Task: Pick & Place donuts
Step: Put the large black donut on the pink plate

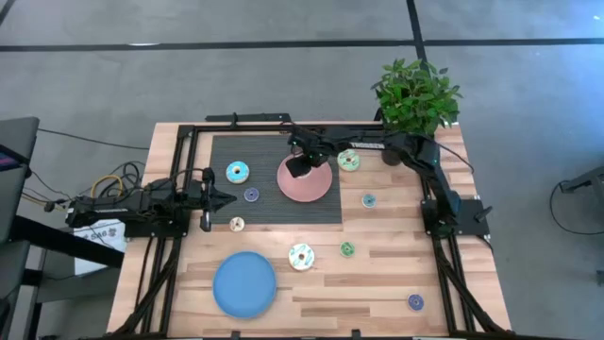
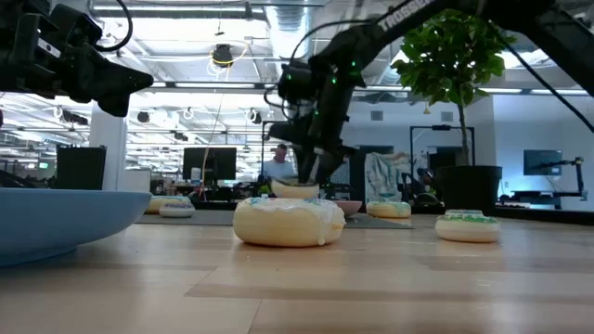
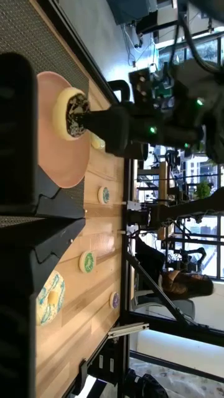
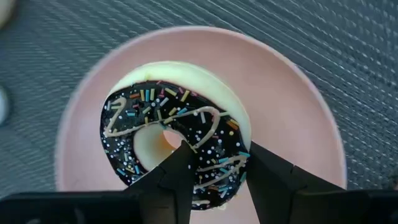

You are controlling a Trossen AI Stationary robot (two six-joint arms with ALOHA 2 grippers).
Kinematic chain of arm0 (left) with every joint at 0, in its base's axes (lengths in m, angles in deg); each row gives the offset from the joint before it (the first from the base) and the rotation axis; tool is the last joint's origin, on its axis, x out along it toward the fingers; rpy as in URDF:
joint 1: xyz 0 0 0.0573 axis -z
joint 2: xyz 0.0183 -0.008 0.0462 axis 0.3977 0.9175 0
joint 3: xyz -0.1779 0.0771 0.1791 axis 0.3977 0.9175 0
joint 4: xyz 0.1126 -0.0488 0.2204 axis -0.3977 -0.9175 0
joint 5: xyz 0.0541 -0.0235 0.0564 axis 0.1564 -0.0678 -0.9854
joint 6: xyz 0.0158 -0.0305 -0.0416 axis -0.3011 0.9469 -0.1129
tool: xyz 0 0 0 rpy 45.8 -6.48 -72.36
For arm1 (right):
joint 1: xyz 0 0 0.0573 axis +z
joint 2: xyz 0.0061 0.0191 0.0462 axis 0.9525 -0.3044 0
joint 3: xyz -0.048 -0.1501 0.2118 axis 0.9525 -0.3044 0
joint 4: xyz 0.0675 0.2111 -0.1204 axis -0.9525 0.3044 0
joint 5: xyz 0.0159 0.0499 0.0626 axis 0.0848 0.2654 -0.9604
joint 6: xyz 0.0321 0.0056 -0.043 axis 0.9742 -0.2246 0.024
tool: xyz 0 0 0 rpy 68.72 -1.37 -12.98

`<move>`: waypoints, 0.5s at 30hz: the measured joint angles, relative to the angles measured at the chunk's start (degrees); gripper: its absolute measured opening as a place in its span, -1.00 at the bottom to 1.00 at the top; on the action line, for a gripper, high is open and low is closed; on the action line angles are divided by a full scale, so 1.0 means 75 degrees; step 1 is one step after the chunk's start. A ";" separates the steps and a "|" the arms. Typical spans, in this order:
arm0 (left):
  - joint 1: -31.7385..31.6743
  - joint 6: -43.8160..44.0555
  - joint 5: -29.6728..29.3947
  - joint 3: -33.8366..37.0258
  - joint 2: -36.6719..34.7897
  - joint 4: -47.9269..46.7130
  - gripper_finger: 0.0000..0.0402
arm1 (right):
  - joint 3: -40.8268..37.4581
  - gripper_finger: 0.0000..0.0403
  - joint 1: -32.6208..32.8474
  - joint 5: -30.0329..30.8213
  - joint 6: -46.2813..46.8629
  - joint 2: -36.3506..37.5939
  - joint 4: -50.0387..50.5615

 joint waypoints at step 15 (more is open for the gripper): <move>-0.0001 0.0000 0.0001 0.0000 0.0000 0.0000 -1.00 | 0.0003 -0.22 -0.0284 0.0080 -0.0251 0.0023 -0.0128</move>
